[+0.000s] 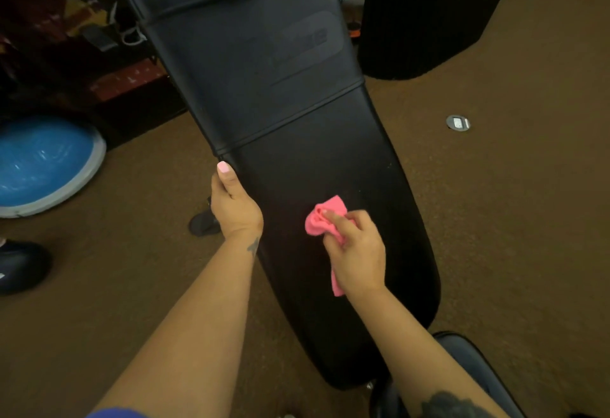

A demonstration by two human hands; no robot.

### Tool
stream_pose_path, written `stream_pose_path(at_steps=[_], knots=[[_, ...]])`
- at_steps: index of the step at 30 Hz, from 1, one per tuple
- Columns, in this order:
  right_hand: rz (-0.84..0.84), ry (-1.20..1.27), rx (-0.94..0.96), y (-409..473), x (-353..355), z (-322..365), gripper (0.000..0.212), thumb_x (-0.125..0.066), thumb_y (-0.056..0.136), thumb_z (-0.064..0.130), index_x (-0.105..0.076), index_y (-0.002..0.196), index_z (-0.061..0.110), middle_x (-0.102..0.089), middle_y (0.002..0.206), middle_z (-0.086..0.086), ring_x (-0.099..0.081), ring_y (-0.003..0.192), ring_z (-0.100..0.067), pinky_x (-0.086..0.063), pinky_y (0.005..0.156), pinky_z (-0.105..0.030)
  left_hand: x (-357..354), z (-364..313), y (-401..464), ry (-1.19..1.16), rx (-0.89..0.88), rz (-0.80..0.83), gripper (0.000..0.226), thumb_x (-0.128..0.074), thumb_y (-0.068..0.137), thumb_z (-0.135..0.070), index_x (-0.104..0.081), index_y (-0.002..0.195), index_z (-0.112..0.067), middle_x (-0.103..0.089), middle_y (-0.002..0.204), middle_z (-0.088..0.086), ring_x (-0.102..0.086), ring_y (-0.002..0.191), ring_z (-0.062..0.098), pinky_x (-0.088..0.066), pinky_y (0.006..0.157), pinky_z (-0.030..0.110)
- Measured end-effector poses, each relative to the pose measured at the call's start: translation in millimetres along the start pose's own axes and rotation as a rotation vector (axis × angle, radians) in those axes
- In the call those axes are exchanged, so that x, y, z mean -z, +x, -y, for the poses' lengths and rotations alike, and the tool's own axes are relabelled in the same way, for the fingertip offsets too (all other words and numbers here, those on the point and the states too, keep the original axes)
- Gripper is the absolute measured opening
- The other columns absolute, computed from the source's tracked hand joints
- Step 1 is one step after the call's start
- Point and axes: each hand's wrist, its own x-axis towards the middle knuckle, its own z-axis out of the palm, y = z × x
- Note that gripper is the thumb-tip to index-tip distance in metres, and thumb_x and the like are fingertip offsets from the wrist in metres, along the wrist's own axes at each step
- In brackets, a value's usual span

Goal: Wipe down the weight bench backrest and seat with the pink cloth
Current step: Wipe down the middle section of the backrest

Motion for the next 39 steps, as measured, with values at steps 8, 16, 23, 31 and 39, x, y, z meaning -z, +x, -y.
stream_pose_path(at_steps=[8,16,23,31,39], knots=[[0.070,-0.001,0.124,-14.4,1.1,1.3,0.043,-0.072,0.070,0.013,-0.066,0.110,0.026,-0.059,0.097,-0.002,-0.057,0.083,-0.020,-0.053,0.070,-0.040,-1.3,0.9,-0.4,0.013,-0.029,-0.034,0.052,-0.024,0.103,-0.046,-0.054,0.133,-0.015,-0.057,0.129,-0.001,-0.049,0.123,0.014,-0.034,0.101,0.023],[-0.051,0.093,-0.064,20.2,5.2,3.0,0.038,-0.068,0.075,0.012,-0.067,0.110,0.027,-0.057,0.098,-0.001,-0.057,0.086,-0.020,-0.052,0.075,-0.039,-1.3,2.5,0.4,0.013,-0.038,-0.059,0.050,-0.024,0.104,-0.045,-0.058,0.124,-0.014,-0.057,0.112,-0.009,-0.051,0.111,0.009,-0.036,0.101,0.024],[-0.006,0.084,-0.162,5.0,16.8,-26.0,0.038,-0.068,0.075,0.013,-0.067,0.110,0.030,-0.056,0.100,0.002,-0.056,0.090,-0.017,-0.051,0.079,-0.042,-2.2,1.2,-0.7,0.011,-0.051,-0.066,0.046,-0.025,0.104,-0.042,-0.057,0.122,-0.015,-0.056,0.107,-0.014,-0.051,0.109,0.006,-0.036,0.102,0.023],[0.033,0.065,-0.013,13.9,13.8,-14.3,0.040,-0.069,0.076,0.012,-0.065,0.113,0.026,-0.058,0.105,0.000,-0.056,0.094,-0.017,-0.051,0.081,-0.036,-1.6,4.7,2.2,0.036,-0.059,-0.066,0.057,-0.023,0.103,-0.045,-0.055,0.131,-0.008,-0.060,0.125,0.002,-0.053,0.123,0.018,-0.038,0.109,0.032],[-0.107,0.129,-0.183,41.1,22.5,-21.4,0.037,-0.066,0.079,0.010,-0.065,0.113,0.024,-0.056,0.099,0.002,-0.055,0.089,-0.013,-0.049,0.080,-0.032,-1.6,5.9,2.4,0.045,-0.073,-0.074,0.057,-0.024,0.104,-0.043,-0.057,0.127,-0.004,-0.062,0.122,0.006,-0.055,0.121,0.023,-0.038,0.109,0.035]])
